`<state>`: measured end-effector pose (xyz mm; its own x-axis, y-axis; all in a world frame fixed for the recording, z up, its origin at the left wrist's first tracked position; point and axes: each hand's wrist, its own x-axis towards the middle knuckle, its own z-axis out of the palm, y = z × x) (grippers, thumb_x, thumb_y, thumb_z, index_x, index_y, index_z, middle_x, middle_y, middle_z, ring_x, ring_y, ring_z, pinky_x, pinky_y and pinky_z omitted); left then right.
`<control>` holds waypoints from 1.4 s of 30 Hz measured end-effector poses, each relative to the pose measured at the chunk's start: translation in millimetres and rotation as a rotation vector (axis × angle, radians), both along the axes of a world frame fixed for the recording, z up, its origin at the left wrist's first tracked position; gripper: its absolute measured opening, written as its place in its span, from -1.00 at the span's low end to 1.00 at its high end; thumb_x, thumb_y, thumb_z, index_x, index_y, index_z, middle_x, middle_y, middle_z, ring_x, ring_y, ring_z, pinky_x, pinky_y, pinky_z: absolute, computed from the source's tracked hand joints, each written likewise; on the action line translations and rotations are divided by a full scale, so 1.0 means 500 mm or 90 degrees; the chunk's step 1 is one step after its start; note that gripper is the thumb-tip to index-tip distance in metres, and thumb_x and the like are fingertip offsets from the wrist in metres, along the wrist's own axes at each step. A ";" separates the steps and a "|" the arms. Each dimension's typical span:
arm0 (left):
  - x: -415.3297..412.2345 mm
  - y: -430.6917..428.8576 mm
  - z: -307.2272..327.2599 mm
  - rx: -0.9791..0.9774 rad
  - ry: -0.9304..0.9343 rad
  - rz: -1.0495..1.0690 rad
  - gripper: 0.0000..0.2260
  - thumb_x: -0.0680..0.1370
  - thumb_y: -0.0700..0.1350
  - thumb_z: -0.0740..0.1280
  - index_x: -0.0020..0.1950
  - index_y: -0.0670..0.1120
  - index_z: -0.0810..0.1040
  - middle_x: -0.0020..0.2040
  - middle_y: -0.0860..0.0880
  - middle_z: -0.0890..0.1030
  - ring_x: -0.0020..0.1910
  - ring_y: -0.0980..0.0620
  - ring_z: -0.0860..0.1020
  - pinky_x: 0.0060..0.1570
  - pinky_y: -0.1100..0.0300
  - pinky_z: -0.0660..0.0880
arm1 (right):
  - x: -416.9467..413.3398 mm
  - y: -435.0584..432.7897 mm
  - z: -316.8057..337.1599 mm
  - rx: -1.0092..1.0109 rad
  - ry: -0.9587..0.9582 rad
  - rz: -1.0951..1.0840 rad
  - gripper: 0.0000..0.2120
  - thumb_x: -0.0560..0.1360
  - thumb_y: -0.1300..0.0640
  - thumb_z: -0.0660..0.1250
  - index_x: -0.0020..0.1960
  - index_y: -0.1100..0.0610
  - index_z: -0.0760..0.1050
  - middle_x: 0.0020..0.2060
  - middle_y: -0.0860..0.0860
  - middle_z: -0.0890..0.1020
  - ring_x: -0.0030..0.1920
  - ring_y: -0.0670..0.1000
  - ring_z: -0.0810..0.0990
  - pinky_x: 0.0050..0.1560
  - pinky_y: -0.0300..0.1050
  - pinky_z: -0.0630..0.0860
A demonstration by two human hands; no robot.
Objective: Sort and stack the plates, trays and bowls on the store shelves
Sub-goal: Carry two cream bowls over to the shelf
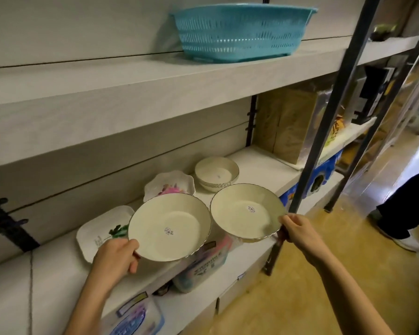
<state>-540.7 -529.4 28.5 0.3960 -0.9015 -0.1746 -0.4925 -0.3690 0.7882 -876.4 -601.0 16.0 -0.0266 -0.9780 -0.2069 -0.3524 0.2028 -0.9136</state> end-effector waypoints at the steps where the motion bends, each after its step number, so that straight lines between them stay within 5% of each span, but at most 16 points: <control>1: -0.011 -0.014 -0.002 -0.001 0.002 0.016 -0.65 0.51 -0.24 0.20 -0.49 -0.21 0.44 -0.68 -0.02 0.43 -0.52 -0.04 0.37 -0.37 0.17 0.31 | -0.006 -0.035 -0.005 0.000 0.001 0.011 -0.69 0.59 0.19 0.11 -0.30 0.21 0.44 -0.52 0.02 0.51 -0.48 -0.07 0.51 -0.21 -0.10 0.44; 6: -0.059 -0.087 -0.020 -0.016 0.014 0.104 -0.63 0.50 -0.25 0.21 -0.53 -0.21 0.43 -0.69 -0.03 0.43 -0.50 -0.07 0.37 -0.33 0.13 0.31 | -0.013 -0.218 -0.010 -0.009 0.016 0.103 -0.71 0.59 0.20 0.09 -0.24 0.24 0.45 -0.46 0.06 0.52 -0.44 -0.04 0.50 -0.32 -0.24 0.43; 18: -0.203 -0.220 -0.041 -0.080 0.025 0.365 -0.62 0.51 -0.27 0.19 -0.53 -0.22 0.42 -0.72 -0.02 0.41 -0.52 -0.06 0.36 -0.36 0.15 0.31 | 0.039 -0.553 -0.065 -0.050 0.033 0.255 -0.75 0.52 0.24 0.07 -0.24 0.28 0.43 -0.48 0.08 0.55 -0.51 -0.04 0.57 -0.31 -0.15 0.42; 24: -0.257 -0.245 -0.058 -0.079 0.009 0.392 -0.55 0.52 -0.26 0.18 -0.60 -0.19 0.41 -0.72 -0.02 0.41 -0.53 -0.06 0.37 -0.34 0.14 0.33 | 0.065 -0.614 -0.133 -0.035 0.115 0.330 -0.65 0.56 0.15 0.07 -0.37 0.13 0.41 -0.29 0.25 0.65 -0.11 0.26 0.63 0.00 0.08 0.53; 28: -0.284 -0.274 -0.061 -0.067 -0.002 0.389 -0.53 0.54 -0.26 0.15 -0.60 -0.18 0.40 -0.74 -0.01 0.38 -0.56 -0.04 0.34 -0.38 0.15 0.32 | 0.044 -0.630 -0.140 -0.020 0.237 0.452 -0.59 0.59 0.07 0.06 -0.36 0.15 0.45 -0.48 0.03 0.53 -0.24 0.14 0.54 0.05 0.00 0.51; 32: -0.297 -0.329 -0.068 -0.061 0.025 0.406 -0.57 0.53 -0.25 0.18 -0.57 -0.18 0.42 -0.73 0.00 0.40 -0.55 -0.03 0.36 -0.34 0.14 0.32 | 0.008 -0.646 -0.121 -0.002 0.275 0.522 -0.63 0.57 -0.05 0.11 -0.18 0.20 0.52 -0.31 0.08 0.60 -0.28 0.08 0.54 0.01 0.01 0.53; 37: -0.320 -0.445 -0.067 -0.065 0.021 0.382 -0.64 0.52 -0.24 0.17 -0.49 -0.16 0.44 -0.61 -0.04 0.45 -0.52 0.00 0.39 -0.34 0.19 0.33 | -0.054 -0.658 -0.096 -0.019 0.271 0.576 -0.66 0.58 -0.04 0.13 -0.12 0.17 0.54 -0.34 -0.02 0.59 -0.34 -0.02 0.54 -0.03 -0.03 0.52; 42: -0.335 -0.547 -0.094 -0.019 0.027 0.347 -0.60 0.49 -0.22 0.19 -0.56 -0.12 0.46 -0.74 0.02 0.42 -0.55 0.02 0.39 -0.34 0.19 0.34 | -0.099 -0.669 -0.078 -0.009 0.244 0.566 -0.63 0.58 -0.04 0.12 -0.04 0.21 0.56 -0.31 0.00 0.61 -0.35 -0.03 0.56 -0.11 -0.11 0.49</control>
<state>-708.2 -803.1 -18.3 0.8003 -0.5725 -0.1785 -0.2032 -0.5389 0.8175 -926.2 -935.5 -23.0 0.6607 -0.6759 -0.3267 -0.6464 -0.2909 -0.7054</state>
